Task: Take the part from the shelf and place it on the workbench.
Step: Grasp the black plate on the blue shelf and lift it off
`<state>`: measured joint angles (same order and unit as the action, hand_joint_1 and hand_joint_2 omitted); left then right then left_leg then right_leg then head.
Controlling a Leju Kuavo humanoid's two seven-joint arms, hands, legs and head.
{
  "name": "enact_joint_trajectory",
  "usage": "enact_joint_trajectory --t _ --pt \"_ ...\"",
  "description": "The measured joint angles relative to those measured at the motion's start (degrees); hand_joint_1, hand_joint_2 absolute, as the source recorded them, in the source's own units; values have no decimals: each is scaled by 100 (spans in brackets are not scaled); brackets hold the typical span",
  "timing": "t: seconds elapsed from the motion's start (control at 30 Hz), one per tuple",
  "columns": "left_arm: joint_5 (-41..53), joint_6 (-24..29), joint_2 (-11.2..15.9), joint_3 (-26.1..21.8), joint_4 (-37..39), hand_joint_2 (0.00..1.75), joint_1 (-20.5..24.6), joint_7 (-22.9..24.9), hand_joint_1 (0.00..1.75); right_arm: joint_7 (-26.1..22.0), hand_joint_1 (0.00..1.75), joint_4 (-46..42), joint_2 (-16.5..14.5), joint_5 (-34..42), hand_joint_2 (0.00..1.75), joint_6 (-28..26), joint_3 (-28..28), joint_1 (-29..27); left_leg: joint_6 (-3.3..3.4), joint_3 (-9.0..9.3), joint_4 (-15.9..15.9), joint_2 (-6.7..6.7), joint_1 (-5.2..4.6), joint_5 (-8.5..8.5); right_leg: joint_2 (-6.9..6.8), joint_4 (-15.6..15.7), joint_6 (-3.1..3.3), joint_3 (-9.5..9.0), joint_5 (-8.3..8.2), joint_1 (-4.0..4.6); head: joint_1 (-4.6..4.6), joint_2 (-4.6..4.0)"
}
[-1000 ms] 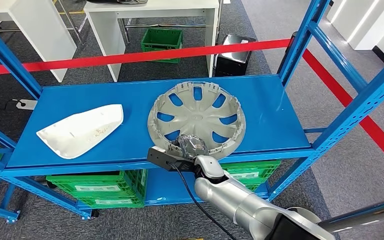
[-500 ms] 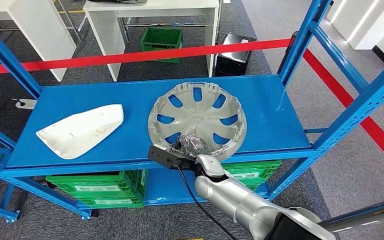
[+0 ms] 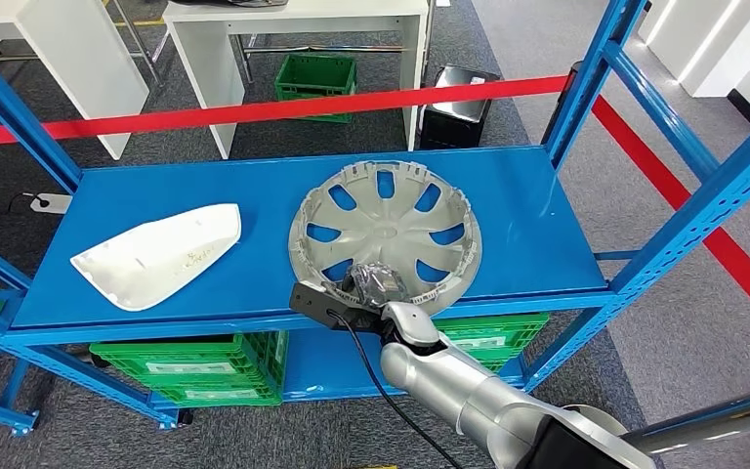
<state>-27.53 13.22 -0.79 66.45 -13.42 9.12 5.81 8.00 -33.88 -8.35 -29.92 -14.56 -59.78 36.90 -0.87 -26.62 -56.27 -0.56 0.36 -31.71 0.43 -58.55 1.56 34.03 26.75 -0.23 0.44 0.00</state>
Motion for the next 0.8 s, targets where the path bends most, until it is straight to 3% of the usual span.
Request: enact_joint_trajectory --t 0.5,0.57,0.63,0.7,0.8 --pt "1 13 0 0 0 0 -8 -6 0 0 175 -1 4 20 0 0 9 -4 0 0 0 0 0 0 0 0 0 0 0 0 0 0" --pt "9 13 0 1 0 0 -9 -4 0 -3 153 0 4 20 0 -1 8 -4 0 0 0 0 0 0 0 0 0 0 0 0 0 0" --pt "14 14 0 2 0 0 -10 -1 0 -13 72 -1 4 -9 0 -38 5 -5 0 0 0 0 0 0 0 0 0 0 0 0 0 0" --pt "14 15 0 1 0 0 -10 0 0 -28 7 -1 5 -69 0 -120 1 -18 0 -1 0 0 0 0 0 0 0 0 0 0 0 0" --pt "14 18 0 0 0 0 -10 0 0 -36 0 -2 9 -202 0 -250 -10 -50 0 -2 0 0 0 0 0 0 0 1 0 0 0 0"
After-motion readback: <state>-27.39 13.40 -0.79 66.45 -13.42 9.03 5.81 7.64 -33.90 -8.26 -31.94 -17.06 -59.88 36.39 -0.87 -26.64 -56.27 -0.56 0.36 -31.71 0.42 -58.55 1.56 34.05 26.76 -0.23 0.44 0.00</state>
